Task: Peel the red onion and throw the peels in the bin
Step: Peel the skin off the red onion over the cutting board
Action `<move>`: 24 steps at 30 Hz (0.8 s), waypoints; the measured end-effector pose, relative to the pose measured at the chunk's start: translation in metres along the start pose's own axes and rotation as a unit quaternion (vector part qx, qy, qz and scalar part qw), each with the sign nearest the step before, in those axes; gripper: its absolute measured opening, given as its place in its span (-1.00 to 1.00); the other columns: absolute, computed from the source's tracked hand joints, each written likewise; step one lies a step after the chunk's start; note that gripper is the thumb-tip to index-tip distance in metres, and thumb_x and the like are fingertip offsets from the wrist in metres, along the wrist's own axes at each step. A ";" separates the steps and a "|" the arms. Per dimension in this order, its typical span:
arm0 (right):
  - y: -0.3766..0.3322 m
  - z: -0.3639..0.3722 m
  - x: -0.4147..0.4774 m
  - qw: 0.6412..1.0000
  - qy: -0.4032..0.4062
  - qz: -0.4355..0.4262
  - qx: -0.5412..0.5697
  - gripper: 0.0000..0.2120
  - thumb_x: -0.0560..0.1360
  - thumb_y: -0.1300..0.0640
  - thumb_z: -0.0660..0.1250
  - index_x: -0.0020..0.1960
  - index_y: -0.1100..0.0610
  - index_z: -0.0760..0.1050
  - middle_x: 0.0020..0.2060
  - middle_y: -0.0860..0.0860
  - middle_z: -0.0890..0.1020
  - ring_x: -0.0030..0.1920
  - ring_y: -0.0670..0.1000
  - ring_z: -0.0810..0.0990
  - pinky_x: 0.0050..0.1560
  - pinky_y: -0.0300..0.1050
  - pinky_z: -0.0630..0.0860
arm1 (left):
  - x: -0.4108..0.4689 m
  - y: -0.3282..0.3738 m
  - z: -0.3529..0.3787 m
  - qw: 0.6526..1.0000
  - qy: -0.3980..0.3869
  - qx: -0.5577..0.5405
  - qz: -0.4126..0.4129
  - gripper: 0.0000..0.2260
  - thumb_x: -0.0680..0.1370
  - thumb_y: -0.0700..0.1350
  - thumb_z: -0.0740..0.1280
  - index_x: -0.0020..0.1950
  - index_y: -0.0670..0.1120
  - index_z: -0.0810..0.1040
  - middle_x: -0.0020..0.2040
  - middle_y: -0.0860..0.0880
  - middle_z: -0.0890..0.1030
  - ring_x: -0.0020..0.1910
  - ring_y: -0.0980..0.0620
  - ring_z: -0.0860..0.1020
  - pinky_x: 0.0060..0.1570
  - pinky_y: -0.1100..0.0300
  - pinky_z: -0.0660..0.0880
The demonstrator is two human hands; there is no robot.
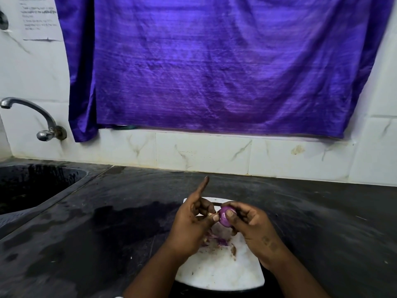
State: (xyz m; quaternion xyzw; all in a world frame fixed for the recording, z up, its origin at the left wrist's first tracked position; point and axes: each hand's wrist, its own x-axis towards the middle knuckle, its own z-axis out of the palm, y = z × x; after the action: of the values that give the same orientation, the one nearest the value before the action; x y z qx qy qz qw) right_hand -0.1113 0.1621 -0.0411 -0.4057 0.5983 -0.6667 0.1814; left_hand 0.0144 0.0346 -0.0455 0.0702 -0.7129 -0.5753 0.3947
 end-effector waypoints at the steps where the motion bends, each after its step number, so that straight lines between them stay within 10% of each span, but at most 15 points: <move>1: -0.001 0.000 0.000 1.000 -0.002 0.004 0.010 -0.84 0.50 0.16 0.43 0.07 0.08 0.69 -0.05 0.07 0.76 -0.11 -0.08 0.71 -0.21 -0.24 0.59 | 0.000 0.000 0.000 1.000 -0.008 -0.008 -0.001 -0.21 0.54 -0.38 0.45 0.60 0.20 0.26 -0.06 -0.30 0.57 -0.12 0.02 0.57 0.01 0.15 0.60; 16: -0.006 0.010 -0.003 0.903 -0.060 0.226 0.360 -0.62 0.50 0.07 0.36 0.11 0.37 0.60 -0.26 0.21 0.62 -0.41 -0.01 0.63 -0.42 -0.25 0.63 | -0.002 0.011 0.018 0.992 0.068 -0.105 0.016 -0.40 0.53 -0.49 0.38 0.42 0.06 0.54 -0.12 -0.15 0.67 -0.09 0.02 0.66 0.01 0.22 0.62; 24: -0.002 0.019 -0.002 0.912 -0.032 0.140 0.385 -0.59 0.50 0.16 0.33 0.23 0.43 0.52 -0.08 0.23 0.65 -0.24 0.03 0.65 -0.26 -0.16 0.66 | 0.006 0.004 0.028 0.942 0.113 -0.308 -0.073 -0.65 0.40 -0.31 0.47 0.18 -0.14 0.67 -0.09 -0.16 0.70 -0.17 -0.05 0.67 -0.22 0.15 0.63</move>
State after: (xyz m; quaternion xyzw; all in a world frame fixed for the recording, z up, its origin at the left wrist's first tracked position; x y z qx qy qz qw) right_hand -0.0954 0.1514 -0.0408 -0.2377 0.3396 -0.7997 0.4344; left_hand -0.0059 0.0537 -0.0396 0.0619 -0.4447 -0.7823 0.4318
